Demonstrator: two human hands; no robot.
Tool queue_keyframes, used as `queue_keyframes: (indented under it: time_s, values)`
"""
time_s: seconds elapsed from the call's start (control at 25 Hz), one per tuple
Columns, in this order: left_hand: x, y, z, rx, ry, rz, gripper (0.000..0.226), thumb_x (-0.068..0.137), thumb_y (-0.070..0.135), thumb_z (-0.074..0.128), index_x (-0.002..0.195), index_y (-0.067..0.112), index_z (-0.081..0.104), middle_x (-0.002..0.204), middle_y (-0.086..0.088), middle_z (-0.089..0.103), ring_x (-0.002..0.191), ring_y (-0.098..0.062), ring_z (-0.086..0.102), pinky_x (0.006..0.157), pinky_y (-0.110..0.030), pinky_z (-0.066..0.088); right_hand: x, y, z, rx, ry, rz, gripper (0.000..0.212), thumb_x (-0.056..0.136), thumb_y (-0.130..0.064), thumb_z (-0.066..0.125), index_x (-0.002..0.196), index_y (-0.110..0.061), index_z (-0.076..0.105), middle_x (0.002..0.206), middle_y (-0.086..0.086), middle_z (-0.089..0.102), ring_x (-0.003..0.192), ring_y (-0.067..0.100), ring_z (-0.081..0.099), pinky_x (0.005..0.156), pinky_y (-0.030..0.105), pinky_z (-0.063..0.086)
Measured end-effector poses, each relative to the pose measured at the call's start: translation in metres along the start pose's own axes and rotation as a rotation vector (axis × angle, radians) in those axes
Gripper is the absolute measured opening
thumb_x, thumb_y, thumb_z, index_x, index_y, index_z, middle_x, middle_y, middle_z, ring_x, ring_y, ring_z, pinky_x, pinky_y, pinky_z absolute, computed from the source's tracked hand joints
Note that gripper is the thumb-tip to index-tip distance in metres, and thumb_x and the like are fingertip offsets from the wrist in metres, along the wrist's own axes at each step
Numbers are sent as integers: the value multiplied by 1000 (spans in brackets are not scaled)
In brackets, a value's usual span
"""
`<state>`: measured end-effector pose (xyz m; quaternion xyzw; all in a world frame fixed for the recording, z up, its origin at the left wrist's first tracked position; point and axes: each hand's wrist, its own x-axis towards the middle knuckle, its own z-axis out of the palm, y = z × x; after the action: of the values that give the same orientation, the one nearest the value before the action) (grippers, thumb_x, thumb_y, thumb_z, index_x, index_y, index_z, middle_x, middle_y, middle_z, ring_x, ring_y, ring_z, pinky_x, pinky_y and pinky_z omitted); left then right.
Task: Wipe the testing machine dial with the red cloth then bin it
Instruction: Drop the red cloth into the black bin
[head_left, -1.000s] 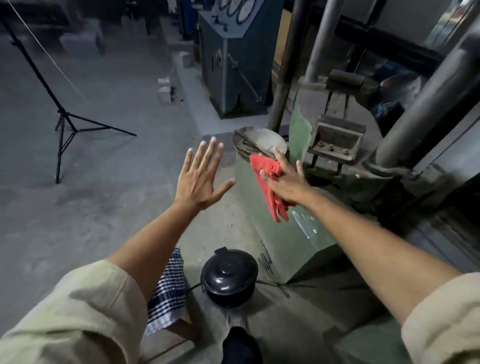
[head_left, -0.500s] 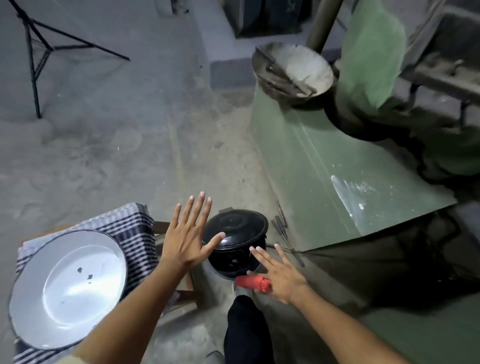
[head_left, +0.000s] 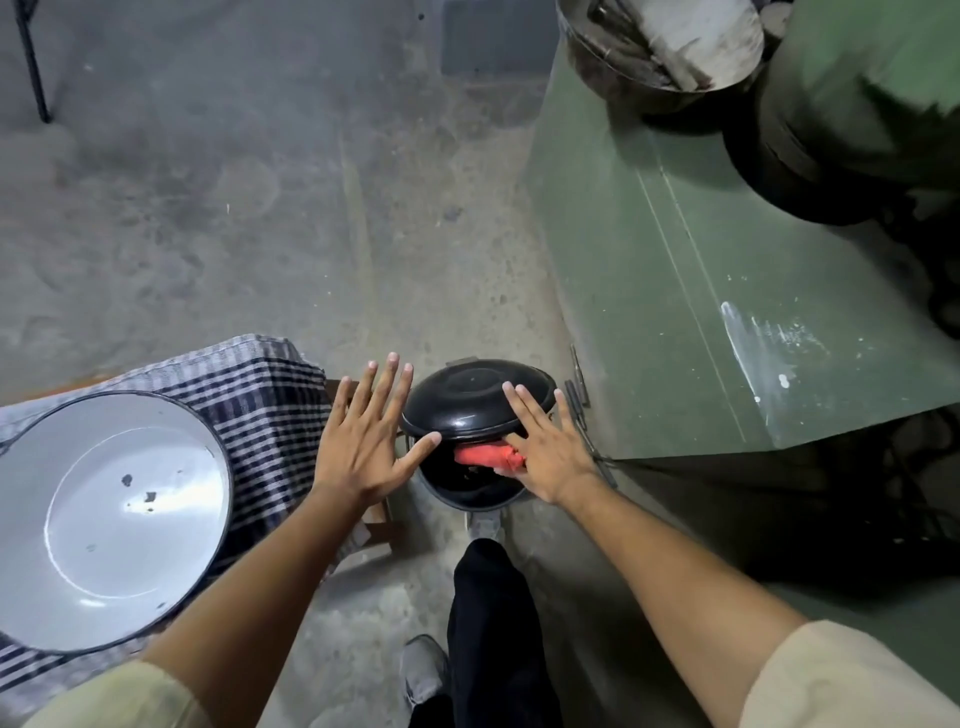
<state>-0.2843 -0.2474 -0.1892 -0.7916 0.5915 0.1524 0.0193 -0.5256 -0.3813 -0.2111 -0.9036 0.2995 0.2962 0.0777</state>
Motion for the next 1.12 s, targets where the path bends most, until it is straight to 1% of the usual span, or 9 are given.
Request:
queue_keyframes:
  time_s: [0.08, 0.16, 0.24, 0.44, 0.6, 0.72, 0.84, 0.96, 1.12]
  values:
    - [5, 0, 0, -1, 1, -2, 99, 98, 83, 18, 174, 24, -5, 182, 0, -12, 169, -22, -11, 138, -51, 1, 8, 4, -10, -8, 7, 17, 73, 100, -76, 36, 153, -27, 49, 169, 9, -38, 159, 24, -29, 126, 68, -10]
    - [9, 0, 1, 11, -8, -4, 99, 98, 83, 16, 174, 24, -8, 181, -1, -15, 168, -22, -14, 138, -50, -3, 14, 6, -19, -11, 16, 14, 84, 96, -81, 37, 158, -25, 44, 170, 11, -37, 160, 25, -29, 126, 69, -7]
    - [11, -1, 1, -3, -6, -10, 99, 99, 83, 17, 173, 25, -9, 181, -1, -17, 168, -23, -15, 138, -49, -5, 19, 7, -26, -2, 20, 3, 90, 94, -83, 38, 162, -24, 38, 170, 12, -37, 160, 25, -28, 126, 69, -6]
    - [8, -5, 0, 11, -13, -9, 99, 98, 84, 15, 173, 26, -12, 181, 0, -19, 168, -22, -16, 137, -49, -7, 15, 11, -33, 74, -11, -27, 90, 94, -82, 41, 164, -25, 33, 173, 9, -32, 161, 23, -24, 127, 67, -4]
    - [7, -3, -13, 19, -10, -9, 99, 97, 85, 13, 172, 26, -14, 180, 0, -21, 167, -22, -18, 137, -47, -11, -1, 15, -45, 147, -58, -44, 86, 98, -82, 29, 167, -30, 26, 176, 3, -23, 163, 18, -17, 131, 59, -5]
    - [11, 3, -45, 15, 47, 4, 99, 98, 85, 15, 172, 25, -13, 180, 0, -20, 168, -23, -16, 137, -48, -9, -18, 20, -78, 172, 11, -33, 84, 99, -81, 23, 169, -34, 19, 178, -1, -15, 164, 17, -9, 131, 54, -4]
    - [8, 7, -93, 17, 133, 31, 99, 99, 84, 19, 173, 26, -12, 180, 1, -20, 169, -23, -14, 137, -49, -8, -44, 27, -122, 207, 128, 35, 90, 99, -80, 27, 170, -29, 8, 179, -2, -9, 165, 16, -5, 132, 54, 0]
    - [3, 14, -151, 35, 210, 52, 98, 98, 84, 15, 173, 25, -12, 180, 0, -19, 168, -24, -16, 137, -50, -8, -81, 36, -172, 193, 222, 123, 92, 100, -79, 25, 170, -25, -3, 178, -3, -11, 164, 15, -6, 132, 55, 2]
    - [-14, 39, -245, 45, 365, 94, 99, 98, 85, 17, 174, 25, -4, 182, 1, -10, 168, -23, -11, 137, -49, -6, -150, 44, -247, 204, 403, 234, 96, 98, -82, 24, 169, -27, -9, 178, -5, -14, 164, 14, -7, 132, 55, 0]
